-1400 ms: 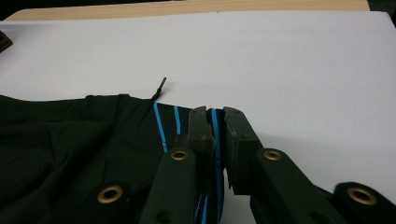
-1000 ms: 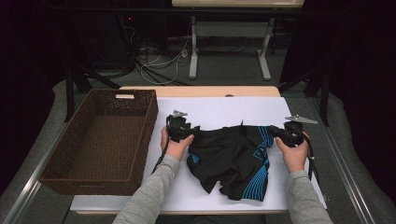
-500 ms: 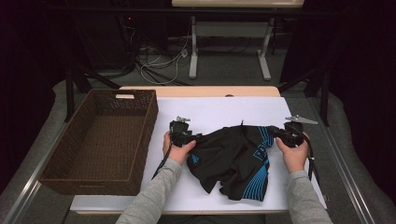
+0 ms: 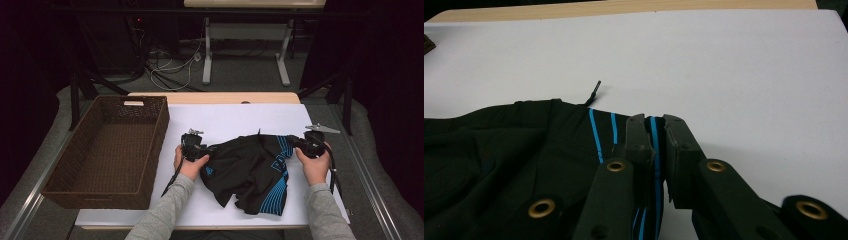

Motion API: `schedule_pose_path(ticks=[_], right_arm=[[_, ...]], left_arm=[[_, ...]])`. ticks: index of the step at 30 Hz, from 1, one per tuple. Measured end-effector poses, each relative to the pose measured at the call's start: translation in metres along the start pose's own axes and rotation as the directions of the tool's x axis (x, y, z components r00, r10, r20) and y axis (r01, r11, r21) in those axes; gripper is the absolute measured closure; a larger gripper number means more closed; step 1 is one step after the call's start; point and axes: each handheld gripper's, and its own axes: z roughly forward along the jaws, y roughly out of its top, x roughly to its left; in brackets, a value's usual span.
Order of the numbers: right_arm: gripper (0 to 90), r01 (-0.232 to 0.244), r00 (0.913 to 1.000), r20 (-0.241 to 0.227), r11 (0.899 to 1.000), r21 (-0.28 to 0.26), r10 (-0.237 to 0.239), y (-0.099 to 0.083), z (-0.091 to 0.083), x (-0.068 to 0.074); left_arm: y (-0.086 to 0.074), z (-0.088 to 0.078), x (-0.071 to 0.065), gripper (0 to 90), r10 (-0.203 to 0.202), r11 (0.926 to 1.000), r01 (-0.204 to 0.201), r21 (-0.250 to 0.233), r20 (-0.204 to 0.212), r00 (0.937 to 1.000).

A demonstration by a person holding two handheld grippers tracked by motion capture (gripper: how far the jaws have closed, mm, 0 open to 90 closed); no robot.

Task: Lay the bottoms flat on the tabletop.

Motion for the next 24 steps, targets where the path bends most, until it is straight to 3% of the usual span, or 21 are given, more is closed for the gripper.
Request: schedule_pose_path(ticks=[4,15,18,22,24], right_arm=[[82.3,-0.003,1.0,0.001,1.0,0.003,0.003,0.0,0.001,0.0],[82.3,0.013,0.9999,-0.003,1.0,0.0,-0.013,0.0,0.001,0.001],[82.4,0.012,0.9999,-0.008,1.0,0.001,-0.012,0.001,0.0,0.002],[82.4,0.034,0.9992,-0.02,0.999,-0.013,-0.034,0.005,-0.001,0.005],[82.4,0.043,0.9988,-0.025,0.999,-0.009,-0.043,0.008,-0.002,0.01]], left_arm=[[-0.001,0.002,-0.003,56.3,0.02,0.9998,-0.02,-0.006,-0.026,0.9995],[0.002,0.002,-0.005,71.9,0.057,0.9979,-0.056,0.031,-0.032,0.9978],[0.004,0.0,-0.007,76.6,0.085,0.9957,-0.083,0.041,-0.048,0.9953],[0.009,-0.007,-0.006,80.5,0.136,0.9905,-0.134,0.032,-0.098,0.9858],[0.012,-0.012,-0.003,80.9,0.127,0.9919,-0.125,0.02,-0.107,0.9862]])
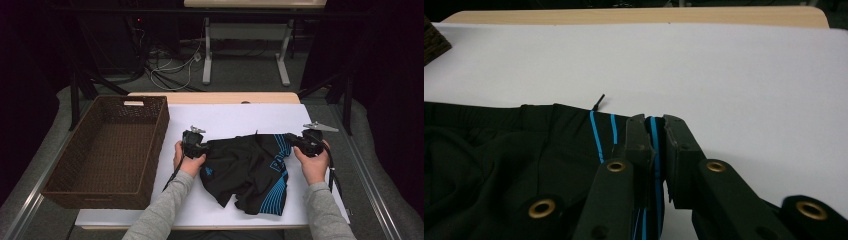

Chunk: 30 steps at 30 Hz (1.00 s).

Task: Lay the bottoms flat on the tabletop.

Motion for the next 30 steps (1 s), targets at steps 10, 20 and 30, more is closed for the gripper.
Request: schedule_pose_path(ticks=[10,20,30], right_arm=[[82.5,0.033,0.9989,-0.032,0.999,-0.008,-0.033,0.016,0.01,0.014],[82.4,0.103,0.9946,0.004,0.993,0.049,-0.104,0.042,0.038,0.019],[82.4,0.044,0.9987,0.021,0.997,0.069,-0.046,0.053,0.053,0.008]], left_arm=[[0.018,-0.022,0.021,80.6,-0.004,0.9976,0.001,-0.07,-0.038,0.9993],[0.036,-0.02,0.036,80.5,0.004,0.9944,-0.012,-0.105,-0.078,0.997],[0.054,-0.011,0.042,80.3,0.017,0.9899,-0.029,-0.138,-0.092,0.9956]])
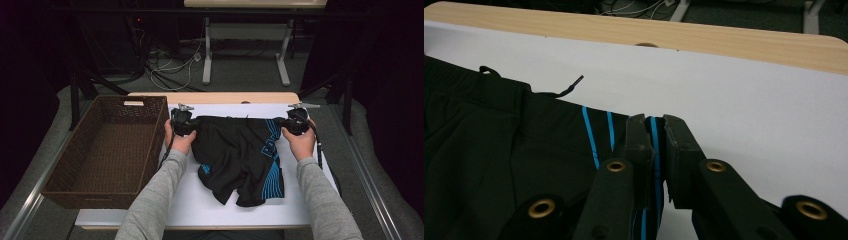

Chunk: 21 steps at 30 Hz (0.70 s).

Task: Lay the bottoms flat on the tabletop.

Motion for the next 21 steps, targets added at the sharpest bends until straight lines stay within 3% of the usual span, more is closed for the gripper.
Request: schedule_pose_path(ticks=[9,14,18,21], right_arm=[[82.3,-0.009,0.9993,0.035,1.0,-0.014,0.009,0.006,0.01,0.001],[82.1,0.029,0.998,0.056,0.999,0.016,-0.03,0.001,0.018,0.004],[81.8,0.033,0.9976,0.061,0.999,0.015,-0.034,-0.002,0.02,0.009],[80.1,0.047,0.9971,0.06,0.999,0.008,-0.047,-0.003,0.019,0.012]], left_arm=[[0.004,0.011,0.005,80.1,-0.003,1.0,0.003,-0.005,-0.008,1.0],[-0.003,0.018,0.004,79.8,0.003,0.9997,-0.003,0.023,-0.023,0.9997],[-0.009,0.023,0.002,78.9,0.005,0.9989,-0.004,0.048,-0.026,0.9997],[-0.011,0.023,0.001,76.6,-0.005,0.9993,0.006,0.036,-0.018,0.9998]])
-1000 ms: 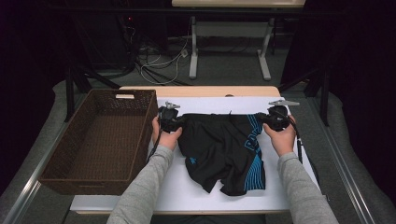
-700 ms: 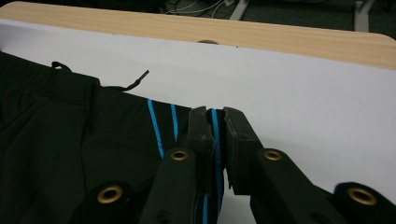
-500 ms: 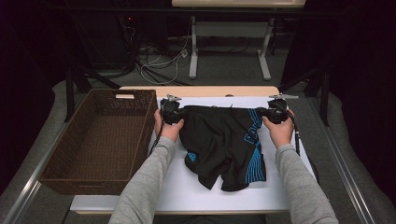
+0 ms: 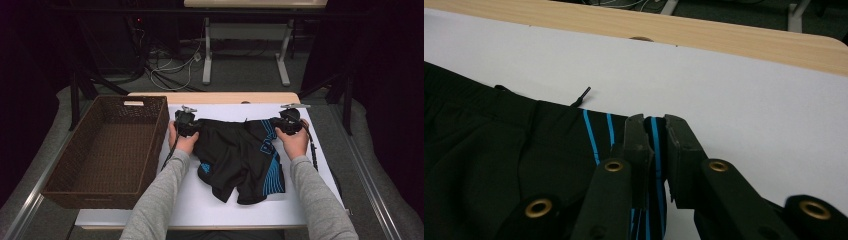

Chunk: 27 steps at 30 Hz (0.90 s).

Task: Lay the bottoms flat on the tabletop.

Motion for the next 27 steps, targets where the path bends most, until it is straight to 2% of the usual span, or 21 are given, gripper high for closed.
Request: schedule_pose_path(ticks=[4,6,9,11,15,18,24,27], right_arm=[[69.1,-0.017,0.9998,-0.013,1.0,0.0,0.017,0.0,-0.004,0.003],[65.7,0.005,1.0,-0.004,1.0,-0.012,-0.005,0.0,-0.009,0.003],[60.4,0.008,0.9999,-0.006,1.0,-0.025,-0.008,0.001,-0.015,0.006],[57.3,0.022,0.9997,-0.005,0.999,-0.05,-0.022,0.0,-0.02,0.008],[54.4,0.031,0.999,-0.03,0.997,-0.065,-0.033,-0.003,-0.03,0.014],[51.9,0.036,0.9979,-0.052,0.998,-0.053,-0.039,-0.006,-0.039,0.018],[47.1,0.044,0.9969,-0.063,0.997,-0.059,-0.048,-0.016,-0.05,0.026],[46.3,0.051,0.9957,-0.074,0.997,-0.064,-0.056,-0.022,-0.057,0.03]], left_arm=[[-0.001,-0.003,-0.002,66.3,-0.009,0.9999,0.008,-0.013,-0.009,0.9999],[-0.002,-0.007,-0.002,60.7,-0.021,0.9994,0.02,-0.029,-0.017,0.9996],[-0.003,-0.013,-0.002,54.6,-0.044,0.9978,0.044,-0.049,0.003,0.999],[-0.004,-0.018,-0.005,51.9,-0.048,0.9973,0.049,-0.056,0.012,0.9988],[-0.006,-0.026,-0.011,46.6,-0.048,0.9963,0.051,-0.069,0.044,0.9979],[-0.009,-0.032,-0.016,41.1,-0.048,0.9954,0.052,-0.08,0.05,0.9976],[-0.013,-0.044,-0.026,37.9,-0.06,0.9931,0.069,-0.095,0.094,0.9938],[-0.016,-0.05,-0.03,36.9,-0.047,0.992,0.06,-0.111,0.115,0.9922]])
